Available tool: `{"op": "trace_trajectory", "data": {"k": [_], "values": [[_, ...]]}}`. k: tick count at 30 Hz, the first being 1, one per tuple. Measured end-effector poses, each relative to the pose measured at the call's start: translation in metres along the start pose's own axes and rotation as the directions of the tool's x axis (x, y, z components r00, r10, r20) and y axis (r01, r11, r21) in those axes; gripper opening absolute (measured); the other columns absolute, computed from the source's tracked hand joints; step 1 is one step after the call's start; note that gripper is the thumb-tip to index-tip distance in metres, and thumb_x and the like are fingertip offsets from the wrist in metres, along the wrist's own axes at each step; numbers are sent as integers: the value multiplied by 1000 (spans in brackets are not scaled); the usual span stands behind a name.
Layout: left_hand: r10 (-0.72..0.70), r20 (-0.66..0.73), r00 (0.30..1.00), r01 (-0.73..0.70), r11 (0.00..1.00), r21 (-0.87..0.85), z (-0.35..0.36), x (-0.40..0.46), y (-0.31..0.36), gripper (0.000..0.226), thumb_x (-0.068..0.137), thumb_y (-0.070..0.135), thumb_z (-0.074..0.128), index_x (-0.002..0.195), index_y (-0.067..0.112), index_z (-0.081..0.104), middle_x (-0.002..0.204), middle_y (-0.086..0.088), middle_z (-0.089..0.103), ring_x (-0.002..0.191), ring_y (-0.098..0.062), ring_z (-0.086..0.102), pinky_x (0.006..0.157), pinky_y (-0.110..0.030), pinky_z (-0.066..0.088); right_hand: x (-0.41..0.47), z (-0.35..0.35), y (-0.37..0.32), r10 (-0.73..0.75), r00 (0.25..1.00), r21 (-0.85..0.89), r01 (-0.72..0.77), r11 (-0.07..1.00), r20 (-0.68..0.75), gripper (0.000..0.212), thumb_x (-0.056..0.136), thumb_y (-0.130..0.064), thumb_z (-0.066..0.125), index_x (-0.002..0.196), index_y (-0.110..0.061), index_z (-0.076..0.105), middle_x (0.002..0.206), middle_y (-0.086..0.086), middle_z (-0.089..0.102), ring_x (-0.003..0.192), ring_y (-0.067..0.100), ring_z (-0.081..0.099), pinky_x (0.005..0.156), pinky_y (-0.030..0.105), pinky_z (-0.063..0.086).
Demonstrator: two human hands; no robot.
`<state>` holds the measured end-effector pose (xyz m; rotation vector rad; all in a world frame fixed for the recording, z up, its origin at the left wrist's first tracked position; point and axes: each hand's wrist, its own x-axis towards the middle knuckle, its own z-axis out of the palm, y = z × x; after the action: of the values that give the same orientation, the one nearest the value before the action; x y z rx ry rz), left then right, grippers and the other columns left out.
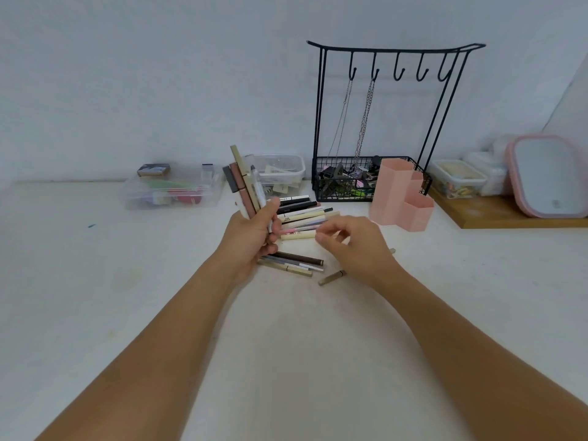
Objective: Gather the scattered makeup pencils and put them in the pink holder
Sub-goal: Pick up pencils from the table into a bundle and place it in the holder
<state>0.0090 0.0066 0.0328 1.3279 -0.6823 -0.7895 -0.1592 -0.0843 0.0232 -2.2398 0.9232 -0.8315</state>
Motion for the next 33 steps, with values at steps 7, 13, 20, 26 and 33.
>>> {"op": "trace_trajectory", "data": {"k": [7, 13, 20, 26, 33], "values": [[-41, 23, 999, 43, 993, -111, 1, 1, -1, 29, 99, 32, 64, 79, 14, 56, 63, -4, 51, 53, -12, 50, 44, -23, 40, -3, 10, -3, -8, 977, -240, 60, 969, 215, 24, 87, -40, 71, 105, -25, 76, 94, -12, 66, 69, -3, 49, 60, 14, 32], [-89, 86, 992, 97, 991, -94, 3, 0, -4, 28, 97, 36, 66, 83, 16, 53, 61, -1, 50, 56, -13, 45, 45, -23, 33, -2, 10, -5, 77, 975, -234, -27, 972, 210, 9, 90, -27, 71, 91, -21, 77, 89, -5, 73, 63, 1, 52, 57, 14, 36], [-105, 53, 993, 110, 989, -100, 4, -2, -4, 35, 96, 38, 68, 71, 17, 53, 58, -1, 52, 64, -17, 52, 41, -21, 34, 1, 6, -2, 98, 987, -171, -75, 982, 129, 8, 94, -19, 65, 91, -15, 72, 91, -2, 68, 76, 7, 55, 59, 12, 36], [-131, 36, 991, 134, 987, -87, 7, -3, -5, 46, 89, 47, 72, 63, 20, 46, 52, 4, 43, 44, -9, 35, 35, -18, 24, 0, -2, -7, 265, 957, 530, -288, 797, 121, 11, 97, -12, 62, 96, -6, 71, 69, -1, 56, 60, 10, 48, 59, 22, 44], [-28, 96, 995, 45, 983, -176, 27, -12, -8, 48, 63, 58, 82, 66, 16, 60, 54, 0, 46, 44, -11, 36, 38, -20, 29, -12, 16, -34, 117, 967, 768, -252, 588, 227, 19, 98, -1, 55, 113, 4, 66, 77, 7, 67, 63, 10, 62, 64, 21, 58]]}}
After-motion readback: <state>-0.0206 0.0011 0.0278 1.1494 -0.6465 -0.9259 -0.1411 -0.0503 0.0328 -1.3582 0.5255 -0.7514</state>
